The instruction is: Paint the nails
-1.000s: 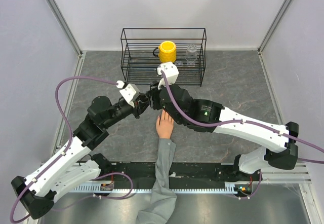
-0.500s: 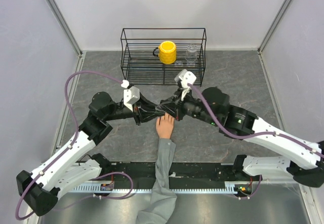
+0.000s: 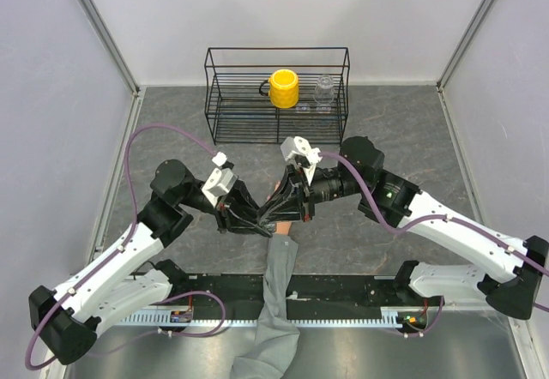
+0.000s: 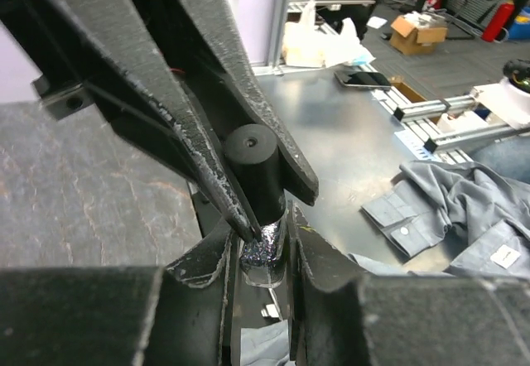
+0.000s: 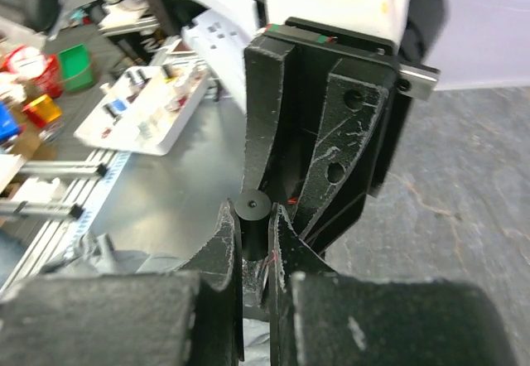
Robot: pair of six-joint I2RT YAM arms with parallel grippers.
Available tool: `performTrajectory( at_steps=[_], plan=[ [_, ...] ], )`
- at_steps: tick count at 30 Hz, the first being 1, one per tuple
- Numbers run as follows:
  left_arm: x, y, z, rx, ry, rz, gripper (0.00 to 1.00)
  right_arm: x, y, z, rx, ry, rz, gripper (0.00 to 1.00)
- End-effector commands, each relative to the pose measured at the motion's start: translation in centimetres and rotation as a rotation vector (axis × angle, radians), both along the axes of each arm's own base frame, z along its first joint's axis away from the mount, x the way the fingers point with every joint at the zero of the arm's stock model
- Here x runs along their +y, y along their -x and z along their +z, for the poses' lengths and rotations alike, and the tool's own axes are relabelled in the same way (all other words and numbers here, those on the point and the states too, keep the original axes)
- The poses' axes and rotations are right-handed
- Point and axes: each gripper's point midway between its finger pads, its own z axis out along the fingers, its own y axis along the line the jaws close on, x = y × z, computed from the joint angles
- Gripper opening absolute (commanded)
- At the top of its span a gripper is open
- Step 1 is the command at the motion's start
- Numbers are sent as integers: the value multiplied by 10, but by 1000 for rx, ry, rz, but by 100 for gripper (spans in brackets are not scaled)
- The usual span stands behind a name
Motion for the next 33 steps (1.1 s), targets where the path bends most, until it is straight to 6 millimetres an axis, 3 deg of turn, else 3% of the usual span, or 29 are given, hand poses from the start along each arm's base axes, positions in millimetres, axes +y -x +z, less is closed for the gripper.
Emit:
performTrajectory(
  at_steps=[1, 2, 7, 9, 11, 13, 14, 15, 17, 21, 24, 25, 28, 30, 33],
  plan=[
    [-7, -14, 29, -217, 114, 112, 2, 0, -59, -7, 56, 35, -362, 7],
    [-9, -28, 32, -215, 118, 201, 2, -6, -78, -10, 83, 71, -490, 15],
    [-4, -81, 25, -215, 57, 524, 2, -29, -110, -3, 182, 109, -766, 58],
    [2, -103, 20, -206, 24, 655, 2, -44, -125, 5, 229, 99, -927, 66],
    [8, -116, 18, -214, 8, 733, 2, -47, -123, 12, 238, 89, -981, 73],
    [7, -119, 13, -207, -17, 742, 2, -49, -128, 13, 208, 94, -1067, 75],
    [7, -120, 14, -206, -18, 740, 2, -43, -119, 20, 191, 97, -1062, 76],
    [6, -120, 14, -203, -21, 740, 2, -37, -122, 12, 179, 132, -1084, 76],
    [6, -123, 12, -193, -29, 754, 2, -30, -119, 16, 161, 160, -1107, 70],
    [10, -131, 12, -190, -36, 800, 2, -9, -116, 1, 81, 251, -1178, 66],
    [11, -132, 8, -175, -57, 809, 2, -5, -118, -7, 40, 302, -1234, 56],
    [11, -131, 9, -177, -53, 808, 2, -4, -118, -8, 33, 311, -1245, 47],
    [11, -131, 10, -176, -47, 808, 2, -7, -119, -11, 26, 323, -1267, 34],
    [11, -130, 11, -175, -41, 804, 2, -11, -119, -13, 27, 324, -1272, 33],
    [10, -125, 12, -167, -36, 784, 2, -15, -118, -17, 29, 326, -1276, 18]
  ],
)
